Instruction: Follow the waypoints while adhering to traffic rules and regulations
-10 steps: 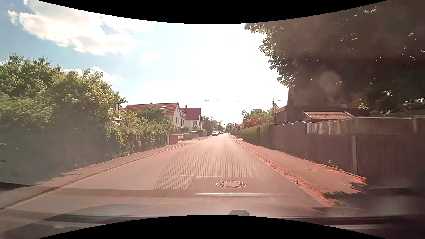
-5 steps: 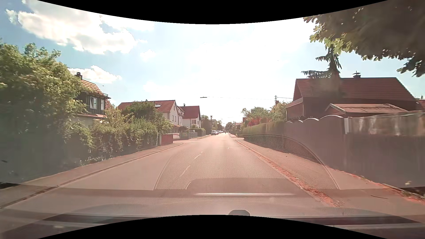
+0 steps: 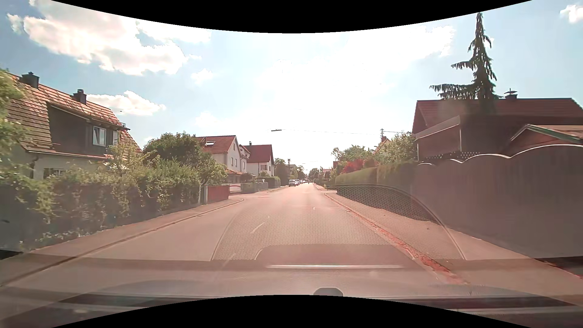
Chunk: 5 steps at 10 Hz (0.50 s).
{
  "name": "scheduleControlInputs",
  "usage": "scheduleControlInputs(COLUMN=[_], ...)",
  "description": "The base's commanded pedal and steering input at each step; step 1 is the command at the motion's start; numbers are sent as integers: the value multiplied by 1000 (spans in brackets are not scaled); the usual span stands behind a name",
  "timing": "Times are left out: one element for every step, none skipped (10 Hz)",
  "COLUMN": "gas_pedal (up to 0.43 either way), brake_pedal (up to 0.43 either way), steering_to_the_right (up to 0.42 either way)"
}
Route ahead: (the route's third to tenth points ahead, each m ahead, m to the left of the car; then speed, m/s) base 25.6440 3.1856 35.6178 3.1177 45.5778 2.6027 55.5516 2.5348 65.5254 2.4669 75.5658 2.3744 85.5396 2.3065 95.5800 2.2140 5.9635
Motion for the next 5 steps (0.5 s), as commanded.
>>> scheduleControlInputs(gas_pedal=[87, 87, 67, 67, 59], brake_pedal=[0, 0, 0, 0, 0], steering_to_the_right=[1, 1, 1, 1, 1])
